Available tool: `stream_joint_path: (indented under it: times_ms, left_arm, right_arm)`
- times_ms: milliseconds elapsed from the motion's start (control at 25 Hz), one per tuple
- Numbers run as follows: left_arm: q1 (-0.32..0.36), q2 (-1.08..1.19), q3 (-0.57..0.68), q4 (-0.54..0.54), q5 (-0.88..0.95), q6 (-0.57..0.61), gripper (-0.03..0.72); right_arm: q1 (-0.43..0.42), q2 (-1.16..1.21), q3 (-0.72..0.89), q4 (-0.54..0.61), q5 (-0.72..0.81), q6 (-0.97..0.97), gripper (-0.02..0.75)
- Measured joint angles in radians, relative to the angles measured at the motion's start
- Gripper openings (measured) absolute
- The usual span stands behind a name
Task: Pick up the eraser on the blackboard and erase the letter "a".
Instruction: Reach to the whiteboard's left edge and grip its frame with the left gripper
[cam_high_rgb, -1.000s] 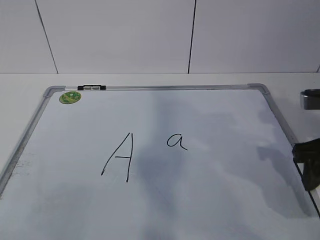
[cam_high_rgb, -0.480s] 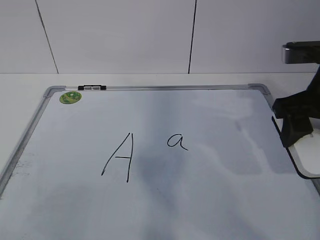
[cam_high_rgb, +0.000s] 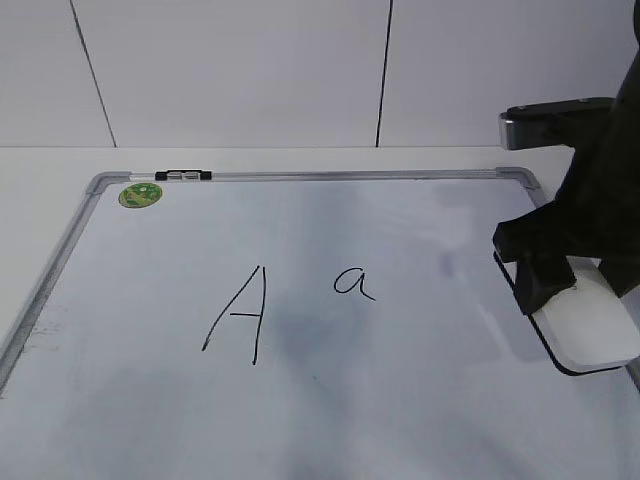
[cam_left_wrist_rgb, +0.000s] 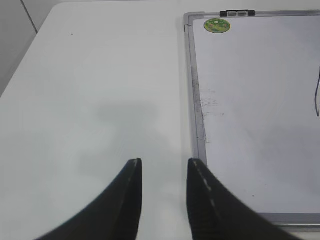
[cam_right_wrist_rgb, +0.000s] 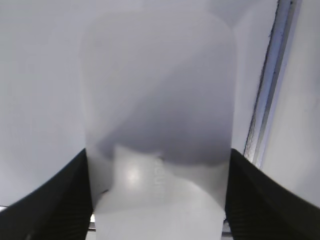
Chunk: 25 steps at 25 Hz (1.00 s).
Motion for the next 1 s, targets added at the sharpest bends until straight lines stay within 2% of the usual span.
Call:
stream_joint_path:
  times_ms: [240, 600, 1000]
  left_arm:
    - [0.000, 0.000, 0.000, 0.000, 0.000, 0.000, 0.235]
    - [0.000, 0.020, -0.013, 0.000, -0.008, 0.000, 0.235]
    - [0.000, 0.474, -0.201, -0.020, -0.102, 0.000, 0.235]
  right_arm:
    - [0.039, 0.007, -0.002, 0.000, -0.002, 0.000, 0.552]
    - [0.044, 0.021, -0.002, -0.004, -0.002, -0.007, 0.552]
    - [0.044, 0.039, -0.041, 0.012, -0.027, -0.010, 0.552]
